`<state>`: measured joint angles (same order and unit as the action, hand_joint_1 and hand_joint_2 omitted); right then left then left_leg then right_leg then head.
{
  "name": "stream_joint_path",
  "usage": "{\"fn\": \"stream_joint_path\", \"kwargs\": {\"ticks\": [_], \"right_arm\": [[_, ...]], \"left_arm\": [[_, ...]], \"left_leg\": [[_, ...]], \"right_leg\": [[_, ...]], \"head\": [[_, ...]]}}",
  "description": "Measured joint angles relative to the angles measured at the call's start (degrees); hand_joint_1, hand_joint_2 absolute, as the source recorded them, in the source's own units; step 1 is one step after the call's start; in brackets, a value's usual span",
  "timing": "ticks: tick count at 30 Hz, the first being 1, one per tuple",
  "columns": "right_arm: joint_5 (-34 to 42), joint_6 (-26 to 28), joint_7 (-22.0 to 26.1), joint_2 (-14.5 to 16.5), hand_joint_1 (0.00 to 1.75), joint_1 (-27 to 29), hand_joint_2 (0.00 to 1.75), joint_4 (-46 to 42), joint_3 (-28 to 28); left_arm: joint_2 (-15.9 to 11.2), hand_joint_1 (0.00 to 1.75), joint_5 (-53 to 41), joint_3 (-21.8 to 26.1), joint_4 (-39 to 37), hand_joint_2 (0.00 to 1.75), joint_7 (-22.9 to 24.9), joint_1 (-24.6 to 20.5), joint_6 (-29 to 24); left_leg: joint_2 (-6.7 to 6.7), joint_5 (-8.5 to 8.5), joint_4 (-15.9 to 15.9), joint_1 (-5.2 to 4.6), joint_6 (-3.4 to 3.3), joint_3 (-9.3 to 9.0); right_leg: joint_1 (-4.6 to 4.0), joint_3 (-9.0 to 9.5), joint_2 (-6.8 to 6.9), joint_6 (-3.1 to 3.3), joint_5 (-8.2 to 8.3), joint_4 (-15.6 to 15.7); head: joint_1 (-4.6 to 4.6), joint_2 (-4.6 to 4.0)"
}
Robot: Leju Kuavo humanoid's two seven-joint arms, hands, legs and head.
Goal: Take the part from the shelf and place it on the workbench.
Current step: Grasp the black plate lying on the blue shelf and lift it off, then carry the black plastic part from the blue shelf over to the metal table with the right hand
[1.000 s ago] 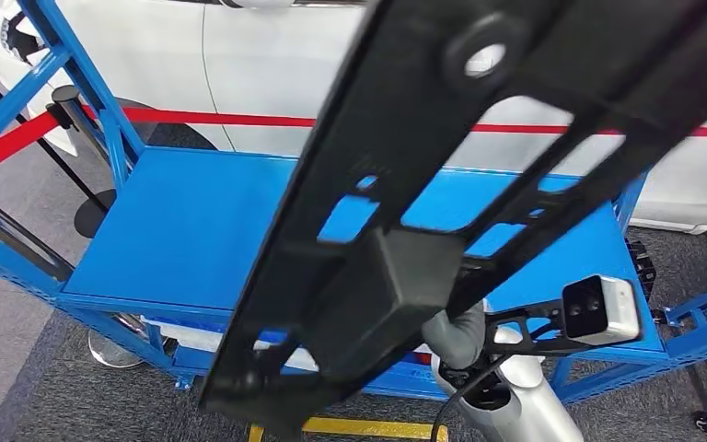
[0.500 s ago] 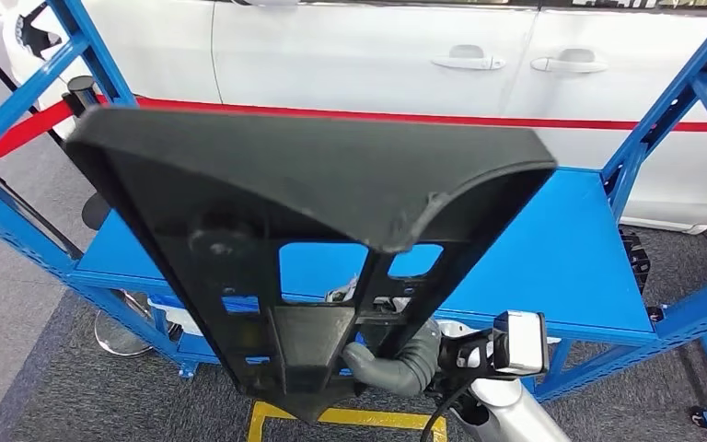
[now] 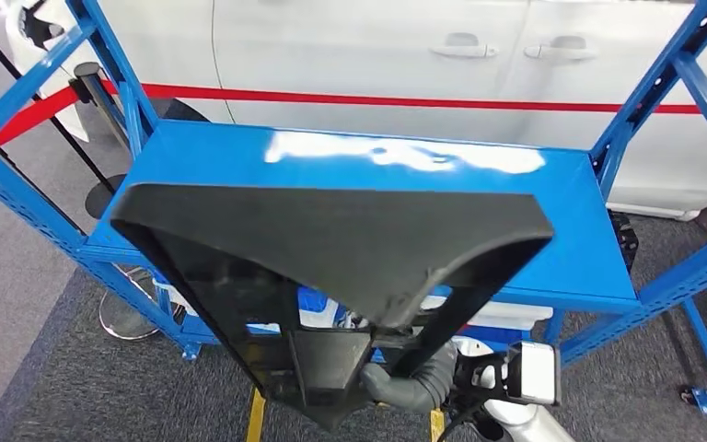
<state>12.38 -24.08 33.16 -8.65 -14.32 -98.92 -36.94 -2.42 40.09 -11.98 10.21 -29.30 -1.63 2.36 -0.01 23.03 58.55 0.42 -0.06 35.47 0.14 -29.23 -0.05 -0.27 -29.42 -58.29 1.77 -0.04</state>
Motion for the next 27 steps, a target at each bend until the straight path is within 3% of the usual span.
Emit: {"fn": "stream_joint_path", "kwargs": {"ticks": [2, 3, 6, 7, 8, 9, 11, 13, 15, 17, 18, 19, 21, 22, 23, 24, 25, 26, 27], "right_arm": [[-0.47, 0.52, -0.24, -0.07, 1.61, 0.18, 1.75, -0.94, 0.11], [-0.63, 0.71, -0.49, -0.10, 1.61, 0.27, 1.75, -1.42, 0.16], [-0.71, 1.22, -1.03, -0.35, 1.61, 0.48, 1.75, -2.56, 0.64], [-0.66, 1.33, -1.03, -0.55, 1.61, 0.51, 1.75, -2.72, 0.94], [-0.58, 1.38, -1.00, -0.83, 1.61, 0.50, 1.75, -2.81, 1.24], [-0.49, 1.36, -0.98, -1.13, 1.61, 0.46, 1.75, -2.83, 1.50], [-0.36, 1.29, -0.97, -1.64, 1.61, 0.32, 1.75, -2.83, 1.78], [-0.41, 1.26, -1.03, -1.84, 1.61, 0.17, 1.75, -2.83, 1.81], [-0.77, 1.42, -1.17, -1.87, 1.61, 0.09, 1.75, -2.84, 1.80], [-1.27, 1.69, -1.33, -1.88, 1.61, 0.18, 1.75, -2.90, 1.80], [-1.50, 1.88, -1.45, -1.88, 1.61, 0.28, 1.75, -3.01, 1.80], [-1.68, 2.09, -1.56, -1.88, 1.61, 0.39, 1.75, -3.13, 1.80], [-2.15, 2.50, -1.69, -1.88, 1.61, 0.76, 1.75, -3.43, 1.80], [-2.46, 2.60, -1.57, -1.88, 1.61, 1.04, 1.75, -3.53, 1.80], [-2.84, 2.65, -1.30, -1.88, 1.61, 1.34, 1.75, -3.62, 1.80], [-3.20, 2.66, -0.99, -1.88, 1.61, 1.62, 1.75, -3.71, 1.80], [-3.53, 2.65, -0.67, -1.88, 1.61, 1.81, 1.75, -3.80, 1.80], [-3.80, 2.64, -0.39, -1.88, 1.61, 1.93, 1.75, -3.92, 1.80], [-4.00, 2.61, -0.20, -1.88, 1.61, 1.98, 1.75, -4.07, 1.80]], "left_arm": [[-0.22, 0.00, -0.08, -0.01, -0.16, 0.00, 0.88, 0.17, -0.32], [-0.32, 0.00, -0.12, -0.02, -0.25, 0.00, 1.45, 0.27, -0.57], [-0.53, 0.00, -0.33, -0.04, -0.39, 0.00, 3.32, 0.44, -1.72], [-0.65, 0.00, -0.36, -0.05, -0.40, 0.00, 3.88, 0.46, -2.22], [-0.81, 0.00, -0.38, -0.05, -0.42, 0.00, 4.35, 0.47, -2.72], [-0.98, 0.00, -0.39, -0.07, -0.42, 0.00, 4.72, 0.47, -3.11], [-1.28, 0.00, -0.42, -0.08, -0.42, 0.00, 5.08, 0.44, -3.55], [-1.57, 0.00, -0.49, -0.09, -0.42, 0.00, 5.08, 0.32, -3.59], [-1.71, 0.00, -0.62, -0.11, -0.42, 0.00, 4.74, 0.22, -3.30], [-1.67, 0.00, -0.74, -0.15, -0.42, 0.00, 4.30, 0.23, -2.89], [-1.64, 0.00, -0.80, -0.19, -0.42, 0.00, 4.13, 0.22, -2.71], [-1.61, 0.00, -0.90, -0.26, -0.42, 0.00, 3.99, 0.22, -2.56], [-1.58, 0.00, -1.04, -0.47, -0.42, 0.00, 3.69, 0.19, -2.27], [-1.57, 0.00, -1.08, -0.57, -0.42, 0.00, 3.57, 0.20, -2.16], [-1.57, 0.00, -1.09, -0.64, -0.42, 0.00, 3.48, 0.21, -2.08], [-1.56, 0.00, -1.09, -0.70, -0.42, 0.00, 3.43, 0.22, -2.05], [-1.55, 0.00, -1.10, -0.76, -0.42, 0.00, 3.43, 0.23, -2.03], [-1.55, 0.00, -1.09, -0.84, -0.42, 0.00, 3.43, 0.22, -2.03], [-1.54, 0.00, -1.08, -0.91, -0.42, 0.00, 3.42, 0.21, -2.03]], "left_leg": [[-0.07, 0.21, 0.31, 0.07, 0.64, 0.51], [-0.09, 1.58, 1.43, 0.11, 0.86, 1.10], [-0.06, 9.45, 10.94, 0.29, 1.30, 4.03], [-0.06, 10.92, 14.26, 0.31, 1.39, 4.58], [-0.07, 10.91, 15.98, 0.29, 1.40, 4.32], [-0.07, 9.79, 15.72, 0.28, 1.30, 3.09], [-0.06, 7.02, 9.74, 0.13, 0.72, -2.09], [-0.06, 7.15, 1.78, -0.24, -0.07, -7.60], [-0.10, 7.80, -1.72, -0.69, -0.64, -9.48], [0.02, 6.66, -2.13, -0.61, -1.13, -8.88], [0.16, 5.91, -2.34, -0.44, -1.47, -8.37], [0.33, 5.14, -2.56, -0.25, -1.77, -7.76], [0.51, 3.74, -2.53, -0.14, -2.14, -6.08], [0.54, 3.11, -2.47, -0.13, -2.10, -5.16], [0.54, 2.52, -2.38, -0.10, -1.98, -4.19], [0.55, 1.97, -2.24, -0.05, -1.80, -3.23], [0.55, 1.51, -2.02, 0.04, -1.57, -2.34], [0.56, 1.12, -1.73, 0.11, -1.30, -1.61], [0.54, 0.82, -1.34, 0.12, -1.00, -0.96]], "right_leg": [[0.12, -0.70, 0.15, 0.85, 0.83, 0.26], [0.22, -1.22, 0.24, 1.38, 1.40, 0.41], [0.09, -3.44, 0.39, 2.33, 3.18, 0.44], [-0.06, -4.29, 0.39, 2.40, 3.78, 0.34], [-0.19, -5.16, 0.39, 2.42, 4.35, 0.19], [-0.32, -6.03, 0.39, 2.40, 4.89, -0.01], [-0.48, -7.48, 0.39, 2.27, 5.83, -0.44], [-0.61, -8.14, 0.44, 1.86, 6.66, -0.71], [-0.48, -8.22, 0.62, 1.21, 7.57, -0.61], [-0.35, -8.35, 0.63, 0.53, 8.15, -0.47], [-0.33, -8.75, 0.50, 0.20, 7.00, -1.21], [-0.25, -9.38, 0.37, -0.11, 4.84, -2.87], [0.15, -11.19, 0.21, -0.70, -1.34, -9.26], [0.37, -11.86, 0.21, -0.96, -3.06, -12.79], [0.57, -12.07, 0.21, -1.19, -3.38, -15.47], [0.77, -11.53, 0.22, -1.39, -2.29, -16.53], [0.96, -10.03, 0.22, -1.53, -0.41, -15.62], [1.13, -7.51, 0.23, -1.62, 1.13, -12.75], [1.18, -4.38, 0.21, -1.62, 1.51, -8.61]], "head": [[-0.05, 0.00], [-0.04, 0.00], [0.00, 0.00], [0.00, 0.00], [0.00, 0.00], [0.00, 0.00], [0.00, 0.00], [-0.01, 0.00], [0.01, 0.00], [0.05, 0.00], [0.04, 0.00], [0.02, 0.00], [0.00, 0.00], [0.01, 0.00], [0.00, 0.00], [0.00, 0.00], [0.00, 0.00], [0.00, 0.00], [-0.01, 0.00]]}}
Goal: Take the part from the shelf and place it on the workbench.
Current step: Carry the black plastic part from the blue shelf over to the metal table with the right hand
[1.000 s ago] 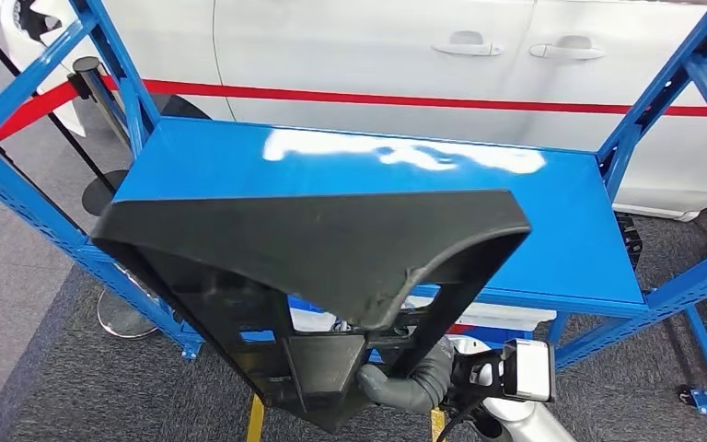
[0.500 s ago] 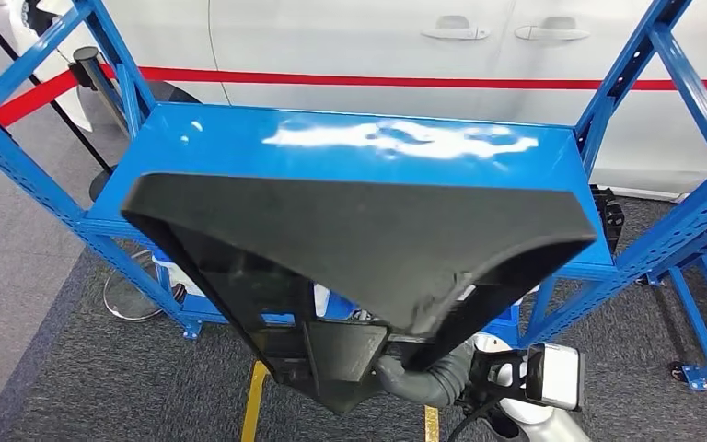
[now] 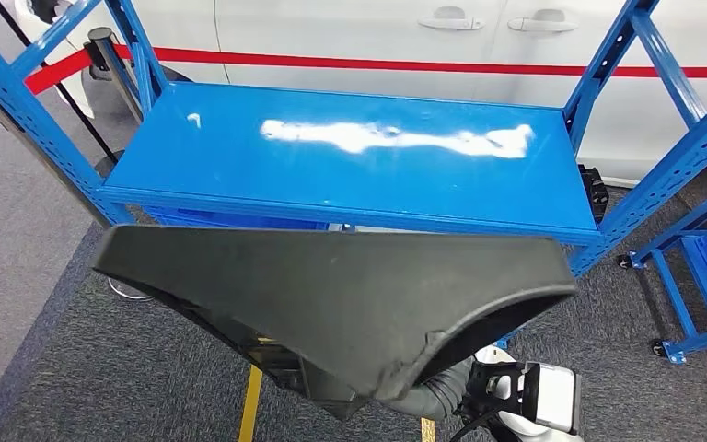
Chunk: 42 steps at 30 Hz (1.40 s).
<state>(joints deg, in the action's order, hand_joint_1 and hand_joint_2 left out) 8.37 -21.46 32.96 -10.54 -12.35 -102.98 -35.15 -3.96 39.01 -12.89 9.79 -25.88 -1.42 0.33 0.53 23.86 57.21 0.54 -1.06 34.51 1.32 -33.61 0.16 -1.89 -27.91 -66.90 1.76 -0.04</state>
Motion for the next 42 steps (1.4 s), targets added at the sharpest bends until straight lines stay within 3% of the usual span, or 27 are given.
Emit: {"fn": "stream_joint_path", "kwargs": {"ticks": [2, 3, 5, 6, 8, 10, 11, 12, 13, 15, 17, 20, 22, 25, 26, 27, 28, 31, 33, 35, 37, 38, 40, 41, 42], "right_arm": [[-0.27, -0.05, 0.29, -0.01, 1.61, 0.03, 1.75, -0.35, 0.00], [-0.35, -0.07, 0.36, -0.01, 1.61, 0.06, 1.75, -0.47, 0.00], [-0.43, -0.08, 0.39, -0.01, 1.61, 0.17, 1.75, -0.59, 0.00], [-0.44, -0.08, 0.39, -0.01, 1.61, 0.20, 1.75, -0.62, 0.00], [-0.45, -0.08, 0.38, 0.00, 1.61, 0.25, 1.75, -0.67, 0.00], [-0.45, -0.09, 0.38, 0.00, 1.61, 0.36, 1.75, -0.68, 0.00], [-0.45, -0.09, 0.38, 0.00, 1.61, 0.45, 1.75, -0.68, 0.00], [-0.45, -0.09, 0.38, 0.00, 1.61, 0.54, 1.75, -0.68, 0.00], [-0.46, -0.09, 0.38, 0.00, 1.61, 0.59, 1.75, -0.68, 0.00], [-0.48, -0.08, 0.44, 0.00, 1.61, 0.61, 1.75, -0.68, 0.00], [-0.59, -0.08, 0.60, -0.01, 1.61, 0.55, 1.75, -0.72, 0.00], [-0.84, -0.09, 1.15, -0.02, 1.61, 0.48, 1.75, -0.89, 0.01], [-1.08, -0.06, 1.50, -0.03, 1.61, 0.39, 1.75, -1.08, 0.04], [-1.33, -0.34, 2.58, -0.27, 1.61, 0.51, 1.75, -1.15, 0.15], [-1.27, -0.71, 3.19, -0.45, 1.61, 0.66, 1.75, -1.14, 0.17], [-1.07, -1.22, 3.83, -0.63, 1.61, 0.76, 1.75, -1.14, 0.18], [-0.75, -1.81, 4.36, -0.79, 1.61, 0.81, 1.75, -1.15, 0.21], [0.32, -3.27, 5.35, -0.96, 1.61, 0.50, 1.75, -1.47, 0.49], [0.46, -4.00, 5.32, -0.97, 1.61, 0.03, 1.75, -1.69, 0.62], [0.06, -4.48, 4.81, -0.98, 1.61, -0.46, 1.75, -1.75, 0.63], [-0.42, -4.66, 4.35, -1.00, 1.61, -1.27, 1.75, -1.65, 0.63], [-0.51, -4.77, 4.26, -1.00, 1.61, -1.79, 1.75, -1.55, 0.63], [-0.31, -5.11, 4.18, -0.99, 1.61, -2.66, 1.75, -1.20, 0.63], [-0.11, -5.28, 4.14, -0.98, 1.61, -2.86, 1.75, -1.00, 0.63], [0.11, -5.40, 4.09, -0.98, 1.61, -2.91, 1.75, -0.78, 0.62]], "left_arm": [[-0.01, 0.00, 0.02, -0.10, 0.00, 0.00, -0.05, -0.04, 0.00], [-0.02, 0.00, 0.03, -0.11, 0.00, 0.00, -0.08, -0.03, 0.00], [-0.01, 0.00, 0.03, -0.15, 0.00, 0.00, -0.08, 0.01, 0.00], [0.00, 0.00, 0.03, -0.17, 0.00, 0.00, -0.08, 0.06, 0.00], [0.00, 0.00, 0.03, -0.21, 0.00, 0.00, -0.07, 0.10, 0.00], [0.00, 0.00, 0.03, -0.23, 0.00, 0.00, -0.07, 0.11, 0.00], [0.00, 0.00, 0.03, -0.24, 0.00, 0.00, -0.07, 0.15, 0.00], [0.00, 0.00, 0.03, -0.24, 0.00, 0.00, -0.07, 0.18, 0.00], [-0.01, 0.00, 0.03, -0.25, 0.00, 0.00, -0.07, 0.20, 0.00], [-0.07, 0.00, 0.03, -0.25, 0.00, 0.00, -0.07, 0.16, -0.01], [-0.19, 0.00, 0.04, -0.26, 0.00, 0.00, -0.07, 0.12, -0.03], [-0.28, 0.00, 0.01, -0.28, 0.00, 0.00, 0.05, 0.07, -0.07], [-0.27, 0.00, -0.08, -0.34, 0.00, 0.00, 0.19, 0.01, -0.02], [-0.26, 0.00, -0.16, -0.50, 0.00, 0.00, 0.33, 0.01, 0.15], [-0.26, 0.00, -0.16, -0.53, 0.00, 0.00, 0.35, 0.02, 0.21], [-0.24, 0.00, -0.15, -0.54, 0.00, 0.00, 0.34, 0.04, 0.27], [-0.20, 0.00, -0.12, -0.55, 0.00, 0.00, 0.34, 0.05, 0.32], [-0.08, 0.00, 0.09, -0.55, 0.00, 0.00, 0.36, 0.04, 0.34], [-0.11, 0.00, 0.39, -0.54, -0.01, 0.00, 0.64, 0.06, -0.08], [-0.14, 0.00, 0.87, -0.53, -0.02, 0.00, 1.08, 0.04, -0.99], [-0.15, 0.00, 1.42, -0.47, -0.02, 0.00, 1.43, -0.04, -2.10], [-0.19, 0.00, 1.65, -0.41, -0.02, 0.00, 1.56, -0.08, -2.62], [-0.26, 0.00, 2.07, -0.24, -0.02, 0.00, 1.75, -0.09, -3.75], [-0.29, 0.00, 2.22, -0.14, -0.02, 0.00, 1.80, -0.06, -4.44], [-0.31, 0.00, 2.35, -0.05, -0.02, 0.00, 1.80, -0.01, -5.23]], "left_leg": [[-0.03, -0.52, 0.66, -0.07, 0.70, 0.73], [-0.04, -0.80, 0.78, -0.10, 1.09, 0.89], [-0.04, -1.16, 0.91, 0.08, 1.85, 1.10], [-0.07, -0.56, 1.56, 0.20, 2.12, 1.47], [-0.12, 3.09, 6.36, 0.41, 2.49, 3.46], [-0.14, 7.46, 14.31, 0.45, 2.78, 6.32], [-0.14, 8.42, 17.06, 0.45, 2.83, 7.09], [-0.14, 8.19, 17.65, 0.44, 2.76, 6.80], [-0.15, 6.96, 15.82, 0.40, 2.56, 5.32], [-0.18, 3.97, 7.94, 0.14, 1.70, 0.36], [-0.19, 2.81, 2.03, -0.34, 0.86, -3.00], [-0.14, 2.56, 0.16, -0.55, 0.13, -3.57], [-0.03, 1.97, -0.81, -0.18, -0.38, -3.77], [0.08, 1.54, -1.12, -0.01, -0.78, -3.43], [0.15, 1.53, -1.01, 0.00, -0.79, -3.27], [0.24, 1.56, -0.85, 0.03, -0.75, -3.17], [0.36, 1.63, -0.64, 0.08, -0.65, -3.12], [0.87, 2.19, 0.32, 0.05, 0.10, -3.00], [1.39, 2.46, 0.76, -0.19, 0.76, -2.79], [2.09, 2.49, 0.77, -0.19, 1.33, -2.74], [1.70, 3.77, 2.23, 0.04, 1.91, -2.16], [1.17, 5.31, 4.51, 0.13, 2.13, -1.18], [0.23, 9.30, 12.16, 0.21, 2.39, 2.23], [0.07, 10.58, 15.68, 0.20, 2.43, 3.83], [0.00, 10.83, 17.58, 0.20, 2.40, 4.67]], "right_leg": [[-0.19, 4.74, -0.06, 0.55, -1.51, 7.09], [-0.40, 5.63, -0.09, 0.96, -2.34, 8.75], [-0.51, 5.44, -0.01, 2.01, -2.11, 9.26], [-0.51, 5.23, 0.05, 2.57, -1.74, 9.34], [-0.53, 4.59, 0.21, 3.51, -0.98, 9.48], [-0.82, 3.71, 0.23, 3.89, -0.40, 9.38], [-0.98, 3.34, 0.23, 3.94, -0.17, 9.31], [-1.14, 3.05, 0.23, 3.96, -0.01, 9.21], [-1.28, 2.89, 0.22, 3.96, 0.07, 9.10], [-1.52, 2.73, 0.23, 3.91, 0.12, 8.88], [-1.56, 2.52, 0.27, 3.53, 0.28, 8.74], [-1.37, 2.34, 0.33, 2.58, 0.53, 8.77], [-1.37, 1.62, 0.18, 1.94, -0.67, 7.27], [-0.98, -3.31, -0.04, 1.15, -5.80, -2.75], [-0.77, -4.92, -0.04, 0.90, -6.75, -5.93], [-0.57, -5.53, -0.02, 0.68, -6.41, -7.01], [-0.36, -5.10, 0.06, 0.49, -5.02, -5.96], [-0.15, -0.28, 1.56, 0.45, 0.35, 4.54], [-0.44, 0.81, 2.08, 1.04, 1.02, 7.71], [-0.61, 0.48, 1.28, 1.81, 1.24, 7.87], [-0.55, 0.35, 0.67, 2.59, 1.61, 8.13], [-0.47, 0.28, 0.40, 2.91, 1.78, 8.25], [-0.54, 0.03, -0.20, 3.29, 1.97, 8.25], [-0.62, -0.09, -0.59, 3.36, 2.01, 8.21], [-0.68, -0.15, -0.99, 3.39, 2.04, 8.17]], "head": [[0.03, 0.00], [0.04, 0.00], [0.05, 0.00], [0.06, 0.00], [0.09, 0.00], [0.10, 0.00], [0.09, 0.00], [0.09, 0.00], [0.09, 0.00], [0.08, 0.00], [0.07, 0.00], [0.08, 0.00], [0.01, 0.00], [-0.12, 0.00], [-0.13, 0.00], [-0.13, 0.00], [-0.14, 0.00], [-0.13, 0.00], [-0.05, 0.00], [-0.01, 0.00], [-0.03, -0.01], [-0.02, -0.01], [-0.01, 0.00], [-0.01, 0.00], [-0.01, 0.00]]}}
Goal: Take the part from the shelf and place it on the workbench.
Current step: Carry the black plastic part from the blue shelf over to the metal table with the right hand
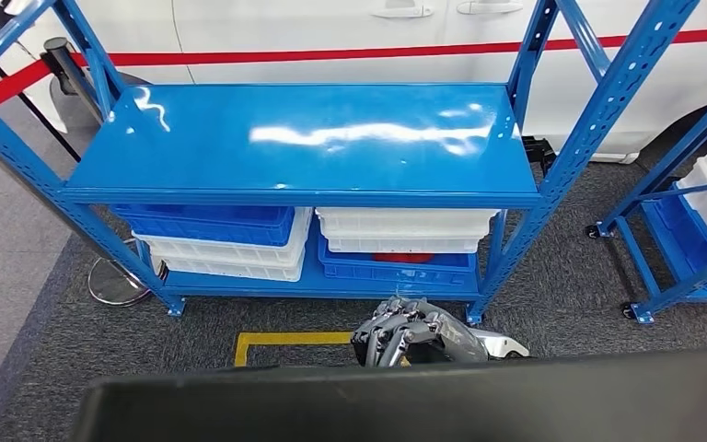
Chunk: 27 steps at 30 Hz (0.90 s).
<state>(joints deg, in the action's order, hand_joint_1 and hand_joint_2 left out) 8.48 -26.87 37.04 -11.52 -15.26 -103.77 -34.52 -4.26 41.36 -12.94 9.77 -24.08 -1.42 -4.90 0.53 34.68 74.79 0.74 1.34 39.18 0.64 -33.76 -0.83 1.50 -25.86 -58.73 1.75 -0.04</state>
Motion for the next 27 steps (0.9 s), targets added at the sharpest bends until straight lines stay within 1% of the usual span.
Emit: {"fn": "stream_joint_path", "kwargs": {"ticks": [1, 2, 3, 4, 5, 6, 7, 8, 9, 10, 11, 12, 13, 14, 15, 16, 17, 18, 19, 20, 21, 22, 24, 25, 26, 27], "right_arm": [[0.18, -0.05, -0.04, 0.00, 1.61, 0.02, 1.75, 0.22, -0.01], [0.29, -0.08, -0.05, 0.00, 1.61, 0.04, 1.75, 0.43, -0.01], [0.36, -0.08, -0.05, 0.00, 1.61, 0.06, 1.75, 0.59, -0.01], [0.39, -0.08, -0.04, 0.01, 1.61, 0.07, 1.75, 0.71, -0.01], [0.37, -0.09, -0.03, 0.02, 1.61, 0.12, 1.75, 0.77, -0.01], [0.33, -0.11, -0.04, 0.05, 1.61, 0.23, 1.75, 0.79, -0.02], [0.26, -0.13, -0.07, 0.08, 1.61, 0.43, 1.75, 0.80, -0.03], [0.12, -0.15, -0.09, 0.11, 1.61, 0.69, 1.75, 0.80, -0.04], [-0.11, -0.15, -0.06, 0.13, 1.61, 1.01, 1.75, 0.79, -0.06], [-0.39, -0.17, 0.08, 0.13, 1.61, 1.28, 1.75, 0.79, -0.08], [-0.67, -0.24, 0.28, 0.14, 1.61, 1.47, 1.75, 0.78, -0.10], [-0.90, -0.36, 0.50, 0.14, 1.61, 1.62, 1.75, 0.78, -0.13], [-1.01, -0.52, 0.69, 0.15, 1.61, 1.70, 1.75, 0.78, -0.14], [-1.07, -0.74, 0.81, 0.15, 1.61, 1.80, 1.75, 0.80, -0.14], [-1.09, -0.93, 0.92, 0.15, 1.61, 1.91, 1.75, 0.85, -0.14], [-1.09, -1.07, 1.04, 0.15, 1.61, 2.00, 1.75, 0.90, -0.14], [-1.07, -1.15, 1.16, 0.15, 1.61, 2.03, 1.75, 0.93, -0.14], [-1.04, -1.16, 1.26, 0.16, 1.61, 2.04, 1.75, 0.96, -0.14], [-1.00, -1.16, 1.33, 0.19, 1.61, 2.01, 1.75, 0.96, -0.14], [-0.96, -1.16, 1.37, 0.24, 1.61, 1.98, 1.75, 0.95, -0.14], [-0.90, -1.16, 1.39, 0.31, 1.61, 1.96, 1.75, 0.96, -0.14], [-0.86, -1.20, 1.40, 0.41, 1.61, 1.97, 1.75, 0.98, -0.14], [-0.85, -1.60, 1.49, 0.73, 1.61, 2.05, 1.75, 1.17, -0.15], [-0.88, -1.89, 1.55, 0.99, 1.61, 2.03, 1.75, 1.33, -0.18], [-0.91, -2.15, 1.62, 1.34, 1.61, 1.96, 1.75, 1.52, -0.27], [-0.94, -2.32, 1.68, 1.76, 1.61, 1.88, 1.75, 1.73, -0.42]], "left_arm": [[0.00, 0.00, 0.06, 0.09, 0.00, 0.00, -0.05, 0.05, -0.82], [0.00, 0.00, 0.08, 0.19, 0.01, 0.00, -0.17, 0.09, -1.51], [0.00, 0.00, 0.09, 0.31, 0.01, 0.00, -0.35, 0.11, -2.09], [-0.02, 0.00, 0.08, 0.41, 0.00, 0.00, -0.54, 0.14, -2.56], [-0.02, 0.00, 0.05, 0.50, 0.00, 0.00, -0.79, 0.14, -2.92], [-0.02, 0.00, -0.01, 0.53, -0.01, 0.00, -1.02, 0.15, -3.22], [-0.02, 0.00, -0.08, 0.54, -0.01, 0.00, -1.24, 0.12, -3.48], [0.01, 0.00, -0.14, 0.53, 0.00, 0.00, -1.49, 0.03, -3.70], [0.03, 0.00, -0.22, 0.53, 0.00, 0.00, -1.71, -0.03, -3.87], [0.05, 0.00, -0.28, 0.53, 0.00, 0.00, -1.96, -0.07, -4.00], [0.08, 0.00, -0.34, 0.53, 0.00, 0.00, -2.21, -0.08, -4.03], [0.09, 0.00, -0.38, 0.53, 0.00, 0.00, -2.43, -0.04, -3.98], [0.09, 0.00, -0.39, 0.54, 0.00, 0.00, -2.63, 0.00, -3.91], [0.09, 0.00, -0.39, 0.54, 0.00, 0.00, -2.80, 0.02, -3.79], [0.08, 0.00, -0.38, 0.55, 0.00, 0.00, -2.97, 0.03, -3.67], [0.05, 0.00, -0.38, 0.55, 0.00, 0.00, -3.12, -0.01, -3.50], [0.02, 0.00, -0.40, 0.55, 0.00, 0.00, -3.28, -0.07, -3.32], [-0.03, 0.00, -0.44, 0.55, 0.00, 0.00, -3.46, -0.16, -3.16], [-0.08, 0.00, -0.49, 0.55, 0.00, 0.00, -3.61, -0.23, -3.03], [-0.15, 0.00, -0.55, 0.55, 0.00, 0.00, -3.73, -0.30, -2.99], [-0.23, 0.00, -0.59, 0.55, 0.00, 0.00, -3.81, -0.34, -2.94], [-0.30, 0.00, -0.60, 0.54, 0.00, 0.00, -3.84, -0.37, -2.90], [-0.40, 0.00, -0.70, 0.53, 0.00, 0.00, -3.85, -0.51, -2.83], [-0.45, 0.00, -0.81, 0.53, 0.00, 0.00, -3.85, -0.58, -2.82], [-0.51, 0.00, -0.94, 0.53, 0.00, 0.00, -3.85, -0.64, -2.82], [-0.60, 0.00, -1.04, 0.53, 0.00, 0.00, -3.85, -0.64, -2.82]], "left_leg": [[-0.05, -0.96, -0.49, 0.00, -0.11, -0.28], [-0.28, -2.82, -3.19, 0.00, -0.31, -1.58], [-1.01, -5.00, -7.34, 0.00, -0.59, -3.53], [-2.10, -6.59, -11.30, 0.01, -0.86, -5.37], [-3.02, -7.53, -14.26, -0.01, -1.09, -6.71], [-3.70, -7.82, -15.89, -0.08, -1.27, -7.39], [-3.78, -7.67, -16.23, -0.18, -1.38, -7.52], [-3.34, -7.77, -16.46, -0.17, -1.60, -7.55], [-2.83, -7.97, -16.73, -0.09, -1.91, -7.61], [-2.29, -8.18, -17.04, 0.03, -2.25, -7.71], [-1.68, -8.39, -17.34, 0.15, -2.59, -7.77], [-1.09, -8.49, -17.47, 0.13, -2.81, -7.77], [-0.54, -8.51, -17.48, 0.05, -2.95, -7.69], [0.06, -8.50, -17.44, -0.02, -3.01, -7.61], [0.62, -8.48, -17.40, -0.08, -3.03, -7.56], [1.18, -8.46, -17.35, -0.11, -3.01, -7.54], [1.68, -8.42, -17.29, -0.13, -2.96, -7.56], [2.13, -8.34, -17.23, -0.15, -2.86, -7.62], [2.55, -8.22, -17.13, -0.28, -2.69, -7.69], [2.90, -8.10, -17.03, -0.42, -2.47, -7.74], [3.27, -7.99, -16.95, -0.56, -2.22, -7.78], [3.65, -7.93, -16.92, -0.69, -1.96, -7.80], [4.27, -7.75, -16.88, -0.64, -1.38, -7.83], [3.87, -7.25, -16.37, -0.54, -1.08, -7.68], [3.02, -6.15, -14.89, -0.42, -0.79, -7.12], [1.87, -4.49, -12.29, -0.27, -0.55, -6.02]], "right_leg": [[-0.04, -0.01, -0.47, 0.00, 0.02, -0.06], [-0.06, 0.03, -0.95, -0.02, 0.03, -0.12], [-0.05, 0.06, -1.44, -0.07, 0.04, -0.18], [-0.12, -0.01, -1.91, -0.23, 0.05, -0.28], [-0.09, -0.19, -2.38, -0.48, 0.13, -0.38], [-0.01, -0.44, -2.80, -0.82, 0.26, -0.43], [0.09, -0.68, -3.21, -1.21, 0.44, -0.42], [0.16, -0.82, -3.66, -1.63, 0.63, -0.33], [0.21, -0.89, -3.66, -1.96, 0.63, -0.34], [0.16, -1.16, -3.08, -2.23, 0.16, -0.89], [0.10, -1.94, -2.16, -2.43, -0.99, -2.53], [0.15, -3.29, -1.02, -2.55, -2.73, -5.45], [0.15, -5.10, -0.17, -2.68, -4.71, -9.28], [0.19, -6.88, 0.17, -2.80, -6.28, -13.07], [0.23, -8.02, 0.31, -2.90, -6.97, -15.59], [0.24, -8.12, 0.43, -2.93, -6.54, -16.00], [0.23, -7.02, 0.67, -2.87, -5.16, -14.11], [0.17, -4.86, 1.29, -2.68, -3.22, -10.25], [-0.05, -2.59, 2.34, -2.40, -1.76, -6.04], [-0.29, -0.84, 3.14, -2.03, -0.71, -2.68], [-0.53, 0.16, 3.68, -1.68, -0.27, -0.60], [-0.75, 0.28, 3.70, -1.39, -0.34, -0.02], [-0.64, 0.12, 2.61, -0.78, 0.00, 0.21], [-0.51, 0.13, 2.16, -0.45, 0.19, 0.41], [-0.35, 0.13, 1.75, -0.11, 0.40, 0.62], [-0.24, 0.14, 1.35, 0.13, 0.55, 0.74]], "head": [[0.00, 0.00], [0.00, 0.00], [0.00, 0.00], [-0.02, 0.00], [-0.01, 0.00], [-0.03, 0.00], [-0.02, 0.00], [-0.02, 0.00], [-0.03, 0.00], [-0.11, 0.00], [-0.23, 0.00], [-0.32, 0.00], [-0.43, 0.00], [-0.45, 0.00], [-0.45, 0.00], [-0.45, 0.00], [-0.45, -0.01], [-0.45, -0.01], [-0.45, -0.01], [-0.43, -0.01], [-0.41, 0.00], [-0.39, 0.00], [-0.39, 0.00], [-0.39, 0.00], [-0.38, 0.00], [-0.36, 0.00]]}}
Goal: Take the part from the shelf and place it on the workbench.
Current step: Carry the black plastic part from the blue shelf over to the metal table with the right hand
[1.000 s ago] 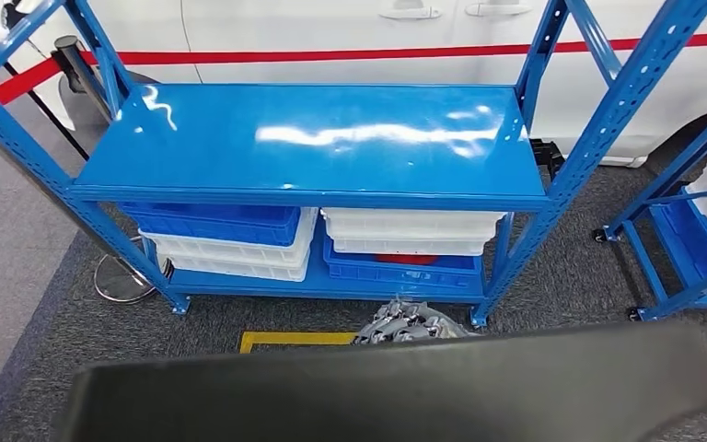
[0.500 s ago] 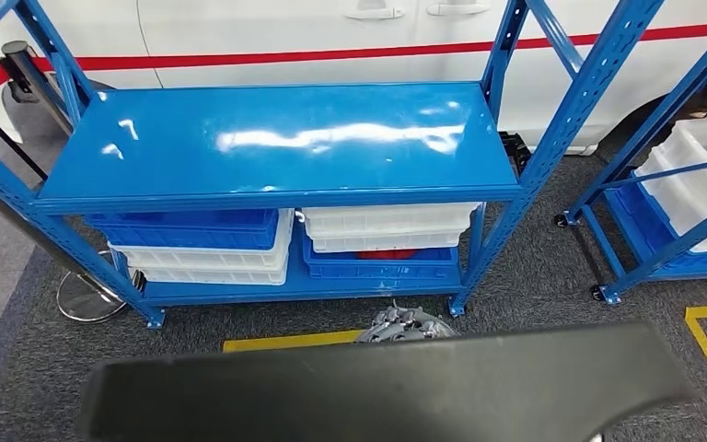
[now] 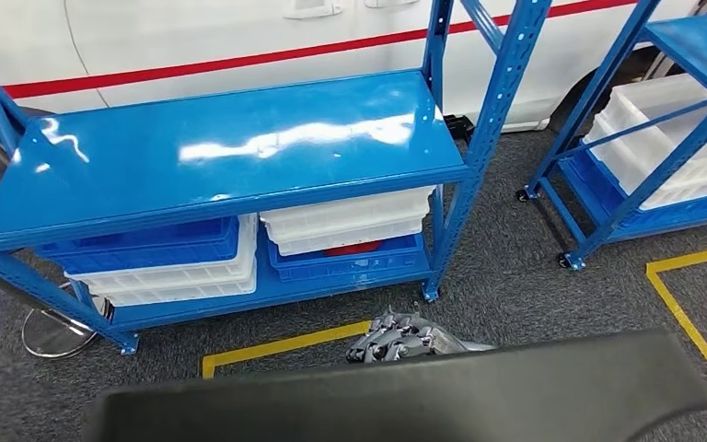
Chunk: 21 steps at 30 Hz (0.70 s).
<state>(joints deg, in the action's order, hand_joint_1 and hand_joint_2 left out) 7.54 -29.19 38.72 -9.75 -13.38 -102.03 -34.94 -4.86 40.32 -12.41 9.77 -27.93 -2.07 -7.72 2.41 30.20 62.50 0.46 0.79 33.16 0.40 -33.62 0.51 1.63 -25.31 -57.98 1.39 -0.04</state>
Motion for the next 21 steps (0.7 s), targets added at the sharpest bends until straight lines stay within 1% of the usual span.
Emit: {"fn": "stream_joint_path", "kwargs": {"ticks": [1, 2, 3, 4, 5, 6, 7, 8, 9, 10, 11, 12, 13, 14, 15, 16, 17, 18, 19, 20, 21], "right_arm": [[-0.03, -0.03, 0.05, 0.38, 1.61, -0.07, 1.75, 0.21, -0.19], [-0.06, -0.04, 0.08, 0.72, 1.61, -0.10, 1.75, 0.43, -0.39], [-0.10, -0.04, 0.09, 0.96, 1.61, -0.09, 1.75, 0.65, -0.55], [-0.15, -0.04, 0.10, 1.14, 1.61, -0.09, 1.75, 0.87, -0.65], [-0.18, -0.04, 0.10, 1.29, 1.61, -0.10, 1.75, 1.07, -0.70], [-0.21, -0.08, 0.10, 1.44, 1.61, -0.12, 1.75, 1.24, -0.72], [-0.25, -0.21, 0.10, 1.62, 1.61, -0.21, 1.75, 1.34, -0.73], [-0.34, -0.40, 0.11, 1.84, 1.61, -0.44, 1.75, 1.39, -0.80], [-0.48, -0.60, 0.14, 2.08, 1.61, -0.74, 1.75, 1.40, -0.95], [-0.67, -0.77, 0.20, 2.41, 1.61, -1.12, 1.75, 1.40, -1.25], [-0.87, -0.85, 0.26, 2.76, 1.61, -1.47, 1.75, 1.40, -1.64], [-1.07, -0.86, 0.32, 3.08, 1.61, -1.74, 1.75, 1.38, -2.08], [-1.26, -0.80, 0.32, 3.38, 1.61, -1.97, 1.75, 1.34, -2.56], [-1.43, -0.67, 0.15, 3.57, 1.61, -2.27, 1.75, 1.28, -2.98], [-1.62, -0.38, -0.13, 3.74, 1.61, -2.62, 1.75, 1.19, -3.50], [-1.78, 0.03, -0.47, 3.88, 1.61, -2.92, 1.75, 1.13, -4.03], [-1.91, 0.54, -0.83, 4.02, 1.61, -3.16, 1.75, 1.08, -4.62], [-2.04, 1.10, -1.08, 4.15, 1.61, -3.25, 1.75, 1.05, -5.24], [-2.16, 1.64, -1.23, 4.21, 1.61, -3.27, 1.75, 1.05, -5.76], [-2.30, 2.11, -1.32, 4.25, 1.61, -3.30, 1.75, 1.06, -6.23], [-2.42, 2.46, -1.34, 4.26, 1.61, -3.34, 1.75, 1.07, -6.58]], "left_arm": [[-0.07, 0.00, -0.07, 0.00, 0.00, 0.00, 0.00, 0.02, 0.00], [-0.13, 0.00, -0.08, 0.00, 0.00, 0.00, 0.00, 0.04, 0.00], [-0.17, 0.00, -0.08, 0.00, 0.00, 0.00, 0.01, 0.08, 0.00], [-0.19, 0.00, -0.08, 0.00, 0.00, 0.00, 0.01, 0.13, 0.00], [-0.20, 0.00, -0.08, 0.00, 0.00, 0.00, 0.01, 0.17, 0.00], [-0.25, 0.00, -0.08, 0.00, 0.00, 0.00, -0.02, 0.19, -0.02], [-0.31, 0.00, -0.07, 0.00, 0.00, 0.00, -0.10, 0.20, -0.03], [-0.40, 0.00, -0.07, 0.00, 0.00, 0.00, -0.20, 0.22, -0.04], [-0.49, 0.00, -0.07, 0.00, 0.00, 0.00, -0.32, 0.22, -0.04], [-0.56, 0.00, -0.08, 0.00, 0.00, 0.00, -0.44, 0.17, -0.02], [-0.61, 0.00, -0.11, 0.00, 0.00, 0.00, -0.54, 0.06, 0.00], [-0.62, 0.00, -0.20, 0.00, 0.00, 0.00, -0.66, -0.10, 0.03], [-0.64, 0.00, -0.32, 0.00, 0.00, 0.00, -0.77, -0.24, 0.08], [-0.67, 0.00, -0.50, 0.00, 0.00, 0.00, -0.87, -0.31, 0.14], [-0.72, 0.00, -0.74, 0.00, 0.00, 0.00, -0.93, -0.33, 0.20], [-0.79, 0.00, -1.00, -0.01, 0.00, 0.00, -0.90, -0.33, 0.28], [-0.88, 0.00, -1.26, -0.02, 0.00, 0.00, -0.76, -0.31, 0.34], [-0.98, 0.00, -1.55, -0.05, 0.00, 0.00, -0.56, -0.29, 0.40], [-1.08, 0.00, -1.80, -0.09, 0.00, 0.00, -0.33, -0.31, 0.45], [-1.16, 0.00, -1.98, -0.13, 0.00, 0.00, -0.14, -0.35, 0.48], [-1.21, 0.00, -2.12, -0.16, 0.00, 0.00, -0.03, -0.39, 0.48]], "left_leg": [[-1.06, 2.03, 3.76, 0.08, 0.20, 1.61], [-1.64, 3.81, 7.73, 0.13, 0.36, 3.41], [-1.87, 4.74, 10.74, 0.16, 0.47, 4.82], [-1.95, 4.60, 11.99, 0.18, 0.53, 5.45], [-2.03, 3.19, 10.65, 0.22, 0.53, 4.90], [-2.38, 1.03, 7.39, 0.30, 0.49, 3.45], [-3.49, -0.89, 3.33, 0.46, 0.40, 1.64], [-4.69, -2.28, -0.33, 0.59, 0.28, 0.06], [-5.72, -2.95, -2.63, 0.68, 0.15, -0.92], [-6.33, -2.99, -3.60, 0.64, -0.03, -1.27], [-6.09, -3.05, -3.77, 0.50, -0.25, -1.28], [-5.56, -3.23, -3.85, 0.49, -0.58, -1.29], [-5.00, -3.46, -4.09, 0.50, -0.98, -1.37], [-4.40, -3.68, -4.36, 0.57, -1.40, -1.46], [-3.76, -3.86, -4.63, 0.65, -1.77, -1.51], [-3.11, -3.94, -4.73, 0.57, -2.01, -1.51], [-2.44, -3.94, -4.74, 0.47, -2.16, -1.44], [-1.80, -3.92, -4.70, 0.37, -2.21, -1.37], [-1.14, -3.90, -4.65, 0.28, -2.23, -1.32], [-0.58, -3.88, -4.59, 0.21, -2.24, -1.28], [-0.12, -3.85, -4.52, 0.17, -2.23, -1.27]], "right_leg": [[-0.02, -0.09, -0.45, 0.14, 0.06, -0.02], [-0.03, -0.19, -0.95, 0.22, 0.09, -0.08], [-0.05, -0.27, -1.53, 0.23, 0.10, -0.18], [-0.05, -0.33, -2.11, 0.24, 0.10, -0.30], [-0.04, -0.35, -2.71, 0.21, 0.09, -0.45], [-0.02, -0.35, -3.33, 0.15, 0.05, -0.61], [0.00, -0.40, -3.89, 0.04, 0.00, -0.77], [-0.04, -0.57, -4.50, -0.17, -0.03, -1.00], [-0.05, -0.81, -4.99, -0.45, 0.03, -1.16], [0.02, -1.09, -5.51, -0.81, 0.17, -1.23], [0.10, -1.31, -6.02, -1.22, 0.38, -1.21], [0.15, -1.45, -6.46, -1.61, 0.60, -1.08], [0.18, -1.57, -6.19, -1.92, 0.56, -1.19], [0.10, -1.96, -5.16, -2.13, -0.05, -1.99], [0.00, -2.81, -3.82, -2.27, -1.27, -3.82], [0.03, -4.17, -2.31, -2.36, -3.04, -6.83], [0.06, -5.95, -1.43, -2.46, -4.95, -10.61], [0.14, -7.57, -1.13, -2.56, -6.33, -14.10], [0.21, -8.50, -1.01, -2.61, -6.80, -16.23], [0.27, -8.61, -0.93, -2.61, -6.45, -16.72], [0.30, -7.89, -0.81, -2.56, -5.45, -15.56]], "head": [[0.02, 0.00], [0.03, -0.01], [0.03, -0.01], [0.03, -0.01], [0.03, -0.01], [0.03, -0.01], [0.02, 0.00], [0.00, 0.00], [-0.01, 0.00], [-0.02, 0.00], [-0.02, 0.00], [-0.01, 0.00], [-0.02, 0.00], [-0.14, 0.00], [-0.26, 0.00], [-0.39, 0.00], [-0.50, 0.00], [-0.50, 0.00], [-0.51, 0.00], [-0.51, 0.00], [-0.50, 0.00]]}}
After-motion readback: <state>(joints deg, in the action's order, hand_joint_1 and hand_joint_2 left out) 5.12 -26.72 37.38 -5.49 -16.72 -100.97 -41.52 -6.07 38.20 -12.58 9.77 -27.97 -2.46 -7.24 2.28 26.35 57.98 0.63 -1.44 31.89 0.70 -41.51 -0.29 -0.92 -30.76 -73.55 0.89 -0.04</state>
